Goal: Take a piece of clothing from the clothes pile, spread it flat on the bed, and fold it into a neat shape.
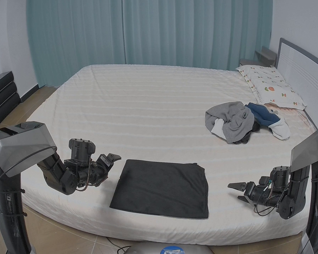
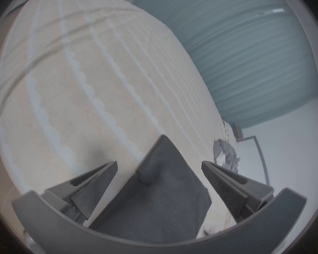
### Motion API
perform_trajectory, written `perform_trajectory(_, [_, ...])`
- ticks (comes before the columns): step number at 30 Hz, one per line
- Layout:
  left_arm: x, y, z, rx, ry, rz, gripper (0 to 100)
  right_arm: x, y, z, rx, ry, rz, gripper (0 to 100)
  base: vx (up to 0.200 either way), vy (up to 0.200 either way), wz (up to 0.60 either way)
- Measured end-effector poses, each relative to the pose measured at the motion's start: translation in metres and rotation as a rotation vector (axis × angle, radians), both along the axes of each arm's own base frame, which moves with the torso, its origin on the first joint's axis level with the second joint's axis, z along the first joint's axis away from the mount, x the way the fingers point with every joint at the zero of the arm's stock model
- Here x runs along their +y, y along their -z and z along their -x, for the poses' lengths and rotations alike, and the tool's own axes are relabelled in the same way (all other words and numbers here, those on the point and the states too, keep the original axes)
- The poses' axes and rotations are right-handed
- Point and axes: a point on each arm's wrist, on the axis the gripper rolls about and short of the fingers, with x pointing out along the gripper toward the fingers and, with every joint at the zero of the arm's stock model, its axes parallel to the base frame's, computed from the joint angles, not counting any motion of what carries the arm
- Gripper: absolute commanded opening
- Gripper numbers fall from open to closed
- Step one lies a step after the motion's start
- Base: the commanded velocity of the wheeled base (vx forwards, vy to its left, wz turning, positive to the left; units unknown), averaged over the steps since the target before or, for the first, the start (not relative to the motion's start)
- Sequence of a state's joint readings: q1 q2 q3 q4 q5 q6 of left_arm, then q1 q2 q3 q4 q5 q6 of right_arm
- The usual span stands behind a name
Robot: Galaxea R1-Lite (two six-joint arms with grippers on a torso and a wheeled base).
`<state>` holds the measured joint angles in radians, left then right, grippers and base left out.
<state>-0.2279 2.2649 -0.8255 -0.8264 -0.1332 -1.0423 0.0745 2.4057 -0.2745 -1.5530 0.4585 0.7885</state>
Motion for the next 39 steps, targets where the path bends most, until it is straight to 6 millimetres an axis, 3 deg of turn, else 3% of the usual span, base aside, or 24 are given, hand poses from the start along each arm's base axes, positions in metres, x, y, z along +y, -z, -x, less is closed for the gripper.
perform_trajectory(8, [-0.003,0.019,0.01,-0.015,0.104,-0.173,100,0.001,0.001,0.001,0.004,-0.004,0.003,100,0.0,0.0,0.0])
perform_trajectory(21, [-0.007,0.04,0.015,-0.119,0.171,-0.295,100,0.002,0.001,0.002,0.009,-0.008,0.003,100,0.0,0.0,0.0])
perform_trajectory(39, [-0.01,0.053,0.013,-0.131,0.19,-0.287,100,0.002,0.001,0.002,0.009,-0.009,0.003,100,0.0,0.0,0.0])
